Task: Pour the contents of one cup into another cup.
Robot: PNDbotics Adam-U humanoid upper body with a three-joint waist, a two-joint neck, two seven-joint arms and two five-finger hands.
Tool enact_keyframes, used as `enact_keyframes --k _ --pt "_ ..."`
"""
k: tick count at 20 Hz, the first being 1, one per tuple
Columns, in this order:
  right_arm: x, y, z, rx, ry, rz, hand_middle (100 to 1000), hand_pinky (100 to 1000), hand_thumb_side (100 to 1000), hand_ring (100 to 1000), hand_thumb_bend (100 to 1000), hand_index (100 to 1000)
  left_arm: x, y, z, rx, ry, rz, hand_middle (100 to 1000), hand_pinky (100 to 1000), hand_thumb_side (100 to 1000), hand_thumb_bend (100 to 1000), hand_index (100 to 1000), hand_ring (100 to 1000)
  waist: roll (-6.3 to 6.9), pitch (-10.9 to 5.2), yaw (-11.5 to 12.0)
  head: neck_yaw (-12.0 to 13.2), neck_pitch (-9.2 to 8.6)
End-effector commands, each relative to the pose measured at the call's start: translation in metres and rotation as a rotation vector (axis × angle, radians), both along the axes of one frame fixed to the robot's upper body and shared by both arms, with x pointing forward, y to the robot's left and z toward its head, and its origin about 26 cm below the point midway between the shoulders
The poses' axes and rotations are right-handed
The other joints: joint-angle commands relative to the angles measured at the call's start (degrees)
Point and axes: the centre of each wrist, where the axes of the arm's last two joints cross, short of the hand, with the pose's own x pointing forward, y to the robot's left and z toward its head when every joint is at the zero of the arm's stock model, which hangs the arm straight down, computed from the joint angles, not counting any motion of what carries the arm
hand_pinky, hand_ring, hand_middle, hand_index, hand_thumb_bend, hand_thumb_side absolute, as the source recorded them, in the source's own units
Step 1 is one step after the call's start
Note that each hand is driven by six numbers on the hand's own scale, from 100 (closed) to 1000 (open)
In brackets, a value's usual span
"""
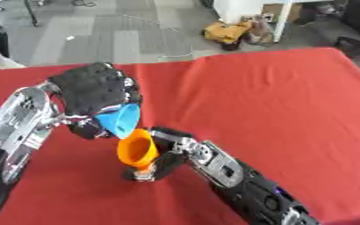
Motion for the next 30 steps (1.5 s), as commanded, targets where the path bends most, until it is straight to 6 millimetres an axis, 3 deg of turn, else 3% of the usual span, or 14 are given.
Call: enact_keyframes --k 1,30 --pt "0.0027 0.0015 0.0086 0.01 -0.021 0.009 450 573 100 470 361 639 -0.0063 -0.0021 0.0163 0.016 -0.062 -0.013 350 447 100 595 658 321 0.14 -1.2 0.0 -0.2 -0.4" --pt "0.004 -0.0026 0.0054 0.011 -0.008 -0.005 450 572 100 471 361 640 -0.0131 -0.0007 0.0131 0.13 -0.08 -0.012 353 454 100 580 660 326 0.39 -1.14 0.3 -0.4 -0.44"
